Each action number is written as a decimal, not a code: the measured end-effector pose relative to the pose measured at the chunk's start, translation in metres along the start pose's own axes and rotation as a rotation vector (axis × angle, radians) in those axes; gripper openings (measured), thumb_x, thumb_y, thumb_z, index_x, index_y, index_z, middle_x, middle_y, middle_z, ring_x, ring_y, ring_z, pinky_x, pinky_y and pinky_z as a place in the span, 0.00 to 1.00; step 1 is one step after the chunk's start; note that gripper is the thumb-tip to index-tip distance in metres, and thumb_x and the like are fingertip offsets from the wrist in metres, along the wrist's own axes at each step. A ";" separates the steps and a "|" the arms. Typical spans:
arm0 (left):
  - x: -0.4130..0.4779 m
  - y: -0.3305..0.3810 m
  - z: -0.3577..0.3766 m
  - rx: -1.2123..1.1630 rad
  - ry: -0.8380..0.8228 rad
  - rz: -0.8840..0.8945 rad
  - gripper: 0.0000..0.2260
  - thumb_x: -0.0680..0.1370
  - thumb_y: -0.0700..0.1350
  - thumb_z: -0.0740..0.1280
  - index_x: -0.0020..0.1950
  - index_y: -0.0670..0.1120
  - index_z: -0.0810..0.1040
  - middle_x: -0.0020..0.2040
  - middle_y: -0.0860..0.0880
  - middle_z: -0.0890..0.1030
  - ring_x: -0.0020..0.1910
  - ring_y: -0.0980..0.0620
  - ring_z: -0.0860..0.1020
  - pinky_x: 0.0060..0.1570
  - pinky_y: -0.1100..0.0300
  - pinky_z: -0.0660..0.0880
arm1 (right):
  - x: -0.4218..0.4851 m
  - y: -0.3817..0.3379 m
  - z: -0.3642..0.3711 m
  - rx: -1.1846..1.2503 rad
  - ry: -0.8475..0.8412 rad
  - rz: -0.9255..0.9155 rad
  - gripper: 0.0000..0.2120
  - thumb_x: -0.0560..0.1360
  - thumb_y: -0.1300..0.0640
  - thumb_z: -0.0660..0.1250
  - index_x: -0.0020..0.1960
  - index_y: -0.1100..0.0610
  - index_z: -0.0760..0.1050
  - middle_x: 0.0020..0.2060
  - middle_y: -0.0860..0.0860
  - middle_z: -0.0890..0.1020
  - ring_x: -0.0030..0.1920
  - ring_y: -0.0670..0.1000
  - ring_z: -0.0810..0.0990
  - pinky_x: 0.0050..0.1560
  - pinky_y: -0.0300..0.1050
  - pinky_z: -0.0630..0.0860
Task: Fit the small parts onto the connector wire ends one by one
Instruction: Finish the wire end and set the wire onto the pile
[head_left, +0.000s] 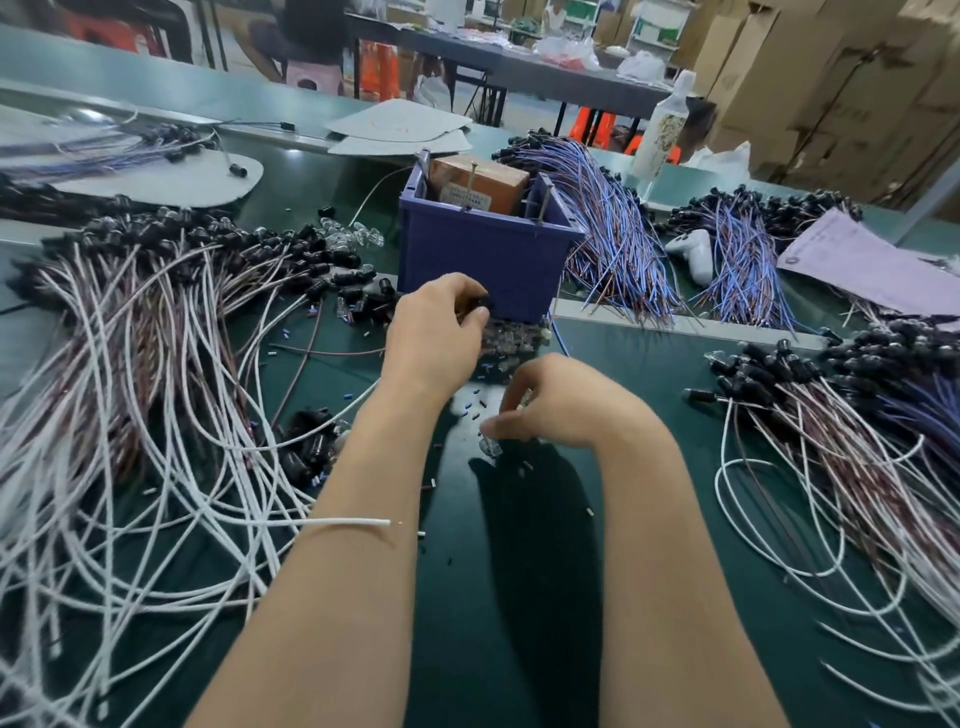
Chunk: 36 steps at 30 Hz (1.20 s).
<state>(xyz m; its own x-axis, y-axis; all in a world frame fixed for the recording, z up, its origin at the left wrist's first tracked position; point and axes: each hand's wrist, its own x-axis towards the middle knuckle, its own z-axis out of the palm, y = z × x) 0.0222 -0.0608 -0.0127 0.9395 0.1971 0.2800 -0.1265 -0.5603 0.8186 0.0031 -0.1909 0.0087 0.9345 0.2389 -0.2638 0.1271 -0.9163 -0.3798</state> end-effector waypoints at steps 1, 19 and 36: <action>0.000 -0.001 0.000 -0.008 0.011 0.007 0.09 0.78 0.42 0.66 0.57 0.48 0.79 0.49 0.51 0.81 0.49 0.51 0.77 0.54 0.58 0.73 | 0.000 -0.005 0.003 -0.042 -0.047 -0.002 0.14 0.70 0.48 0.74 0.45 0.59 0.80 0.35 0.51 0.82 0.38 0.50 0.78 0.37 0.41 0.72; -0.003 -0.015 0.010 -0.225 -0.098 0.012 0.11 0.75 0.34 0.66 0.46 0.49 0.71 0.46 0.51 0.83 0.47 0.54 0.81 0.55 0.57 0.77 | 0.021 0.006 0.013 0.833 0.588 -0.210 0.10 0.74 0.66 0.68 0.42 0.50 0.77 0.41 0.52 0.84 0.45 0.51 0.84 0.53 0.51 0.80; -0.007 -0.006 0.012 -0.028 -0.155 0.077 0.07 0.75 0.36 0.65 0.51 0.47 0.75 0.46 0.48 0.81 0.46 0.46 0.79 0.50 0.53 0.77 | 0.020 0.000 0.018 0.414 0.754 -0.202 0.05 0.74 0.63 0.67 0.45 0.58 0.82 0.38 0.50 0.83 0.42 0.49 0.81 0.46 0.40 0.75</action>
<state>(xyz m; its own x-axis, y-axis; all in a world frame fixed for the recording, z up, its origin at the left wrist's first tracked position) 0.0199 -0.0686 -0.0255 0.9641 0.0269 0.2641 -0.2071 -0.5462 0.8116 0.0159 -0.1800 -0.0124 0.8963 -0.0258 0.4427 0.3196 -0.6545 -0.6852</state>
